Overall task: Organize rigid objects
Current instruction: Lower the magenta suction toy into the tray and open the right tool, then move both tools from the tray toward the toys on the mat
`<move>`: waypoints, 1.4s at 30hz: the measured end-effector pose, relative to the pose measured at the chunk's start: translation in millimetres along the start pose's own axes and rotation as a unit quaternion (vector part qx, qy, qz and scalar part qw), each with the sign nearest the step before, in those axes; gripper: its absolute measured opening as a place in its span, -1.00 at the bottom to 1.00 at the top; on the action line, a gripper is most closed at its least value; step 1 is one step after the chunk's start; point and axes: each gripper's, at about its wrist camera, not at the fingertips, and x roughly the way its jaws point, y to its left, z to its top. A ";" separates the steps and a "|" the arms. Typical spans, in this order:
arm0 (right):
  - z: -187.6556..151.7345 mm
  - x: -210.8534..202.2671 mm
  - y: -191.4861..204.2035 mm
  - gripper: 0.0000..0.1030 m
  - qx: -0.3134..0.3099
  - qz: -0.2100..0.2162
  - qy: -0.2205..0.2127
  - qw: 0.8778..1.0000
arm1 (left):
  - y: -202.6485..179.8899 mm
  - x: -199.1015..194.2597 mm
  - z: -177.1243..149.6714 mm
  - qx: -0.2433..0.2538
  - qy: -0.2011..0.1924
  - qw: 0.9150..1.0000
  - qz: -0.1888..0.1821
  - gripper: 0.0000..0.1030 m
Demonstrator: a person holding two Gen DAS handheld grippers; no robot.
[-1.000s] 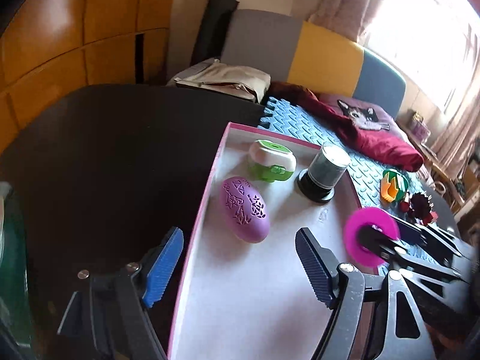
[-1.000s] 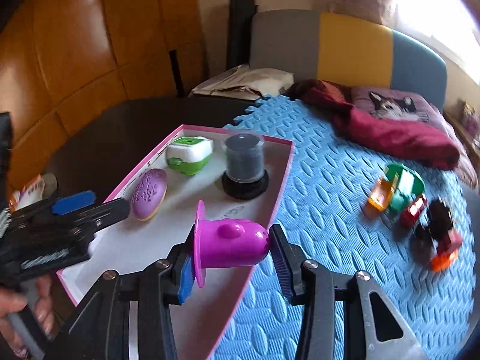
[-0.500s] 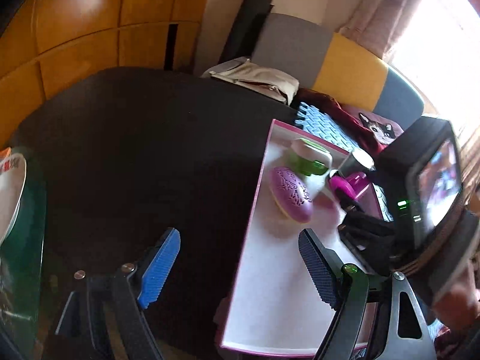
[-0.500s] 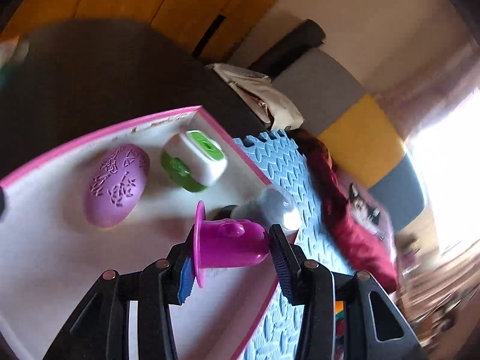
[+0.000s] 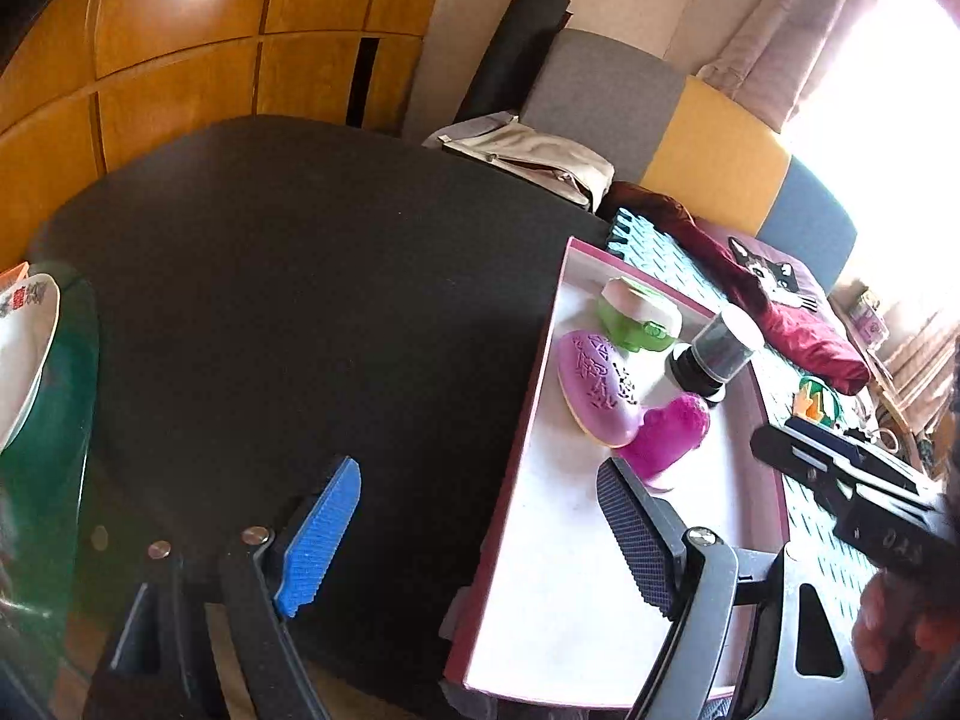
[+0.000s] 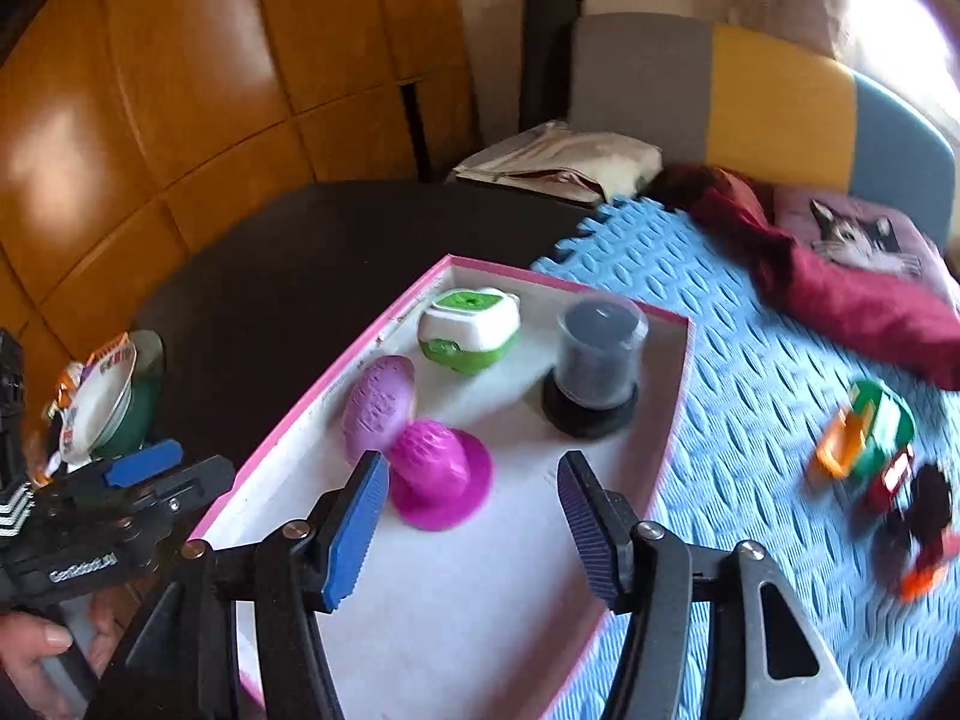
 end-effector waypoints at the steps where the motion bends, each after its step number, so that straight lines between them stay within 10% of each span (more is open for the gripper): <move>1: -1.9 0.5 -0.6 0.16 0.001 -0.002 0.005 1.000 | -1.5 -1.2 -0.7 0.001 -0.002 1.000 -0.001 0.59; 13: 2.7 56.9 16.3 -0.36 0.023 -0.014 0.074 0.997 | -8.5 -7.7 -3.4 0.014 0.002 1.000 -0.005 0.59; 25: 11.0 20.5 -0.5 -0.37 0.051 0.055 -0.007 0.997 | -14.3 -5.6 -5.8 0.009 0.013 1.000 -0.014 0.60; 42: -69.8 -42.2 -78.9 -0.31 0.115 -0.086 -0.023 0.989 | -111.2 -11.0 -31.1 0.115 0.051 0.985 -0.117 0.73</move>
